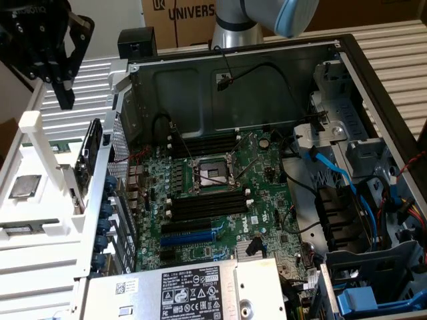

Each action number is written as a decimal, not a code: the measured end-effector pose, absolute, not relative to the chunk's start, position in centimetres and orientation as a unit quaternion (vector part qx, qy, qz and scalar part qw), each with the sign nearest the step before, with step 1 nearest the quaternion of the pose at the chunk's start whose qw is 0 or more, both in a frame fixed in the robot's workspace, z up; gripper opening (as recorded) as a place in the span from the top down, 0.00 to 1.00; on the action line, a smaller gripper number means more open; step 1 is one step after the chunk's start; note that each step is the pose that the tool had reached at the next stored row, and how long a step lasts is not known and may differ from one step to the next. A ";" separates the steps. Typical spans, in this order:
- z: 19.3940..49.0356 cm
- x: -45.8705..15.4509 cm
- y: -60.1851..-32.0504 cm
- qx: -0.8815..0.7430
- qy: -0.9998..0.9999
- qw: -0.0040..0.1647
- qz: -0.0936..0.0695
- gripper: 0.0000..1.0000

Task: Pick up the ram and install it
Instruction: 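Reach for the ram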

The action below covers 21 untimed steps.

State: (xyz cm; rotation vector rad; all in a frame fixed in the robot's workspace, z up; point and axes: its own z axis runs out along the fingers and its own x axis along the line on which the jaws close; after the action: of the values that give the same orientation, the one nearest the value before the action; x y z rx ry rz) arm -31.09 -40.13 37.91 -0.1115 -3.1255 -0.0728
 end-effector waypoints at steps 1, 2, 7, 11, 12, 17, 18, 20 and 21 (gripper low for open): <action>37.9 -31.3 -40.1 -0.036 -0.999 0.008 -0.023 0.90; 37.9 -31.6 -40.1 -0.036 -0.999 0.009 -0.023 0.90; 37.9 -33.2 -40.1 -0.035 -0.999 0.014 -0.023 0.90; 37.9 -34.8 -40.1 -0.034 -0.999 0.015 -0.023 0.90; 37.9 -35.2 -40.1 -0.034 -0.999 0.016 -0.023 0.90; 37.8 -37.9 -40.1 -0.032 -0.999 0.019 -0.023 0.90; 37.8 -38.3 -40.1 -0.032 -0.999 0.020 -0.023 0.90; 37.8 -39.1 -40.1 -0.032 -0.999 0.021 -0.023 0.90; 37.8 -39.5 -40.1 -0.032 -0.999 0.022 -0.023 0.90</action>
State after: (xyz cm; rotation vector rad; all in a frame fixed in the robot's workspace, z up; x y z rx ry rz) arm -39.49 -40.14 37.80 -0.0977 -3.0943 -0.0701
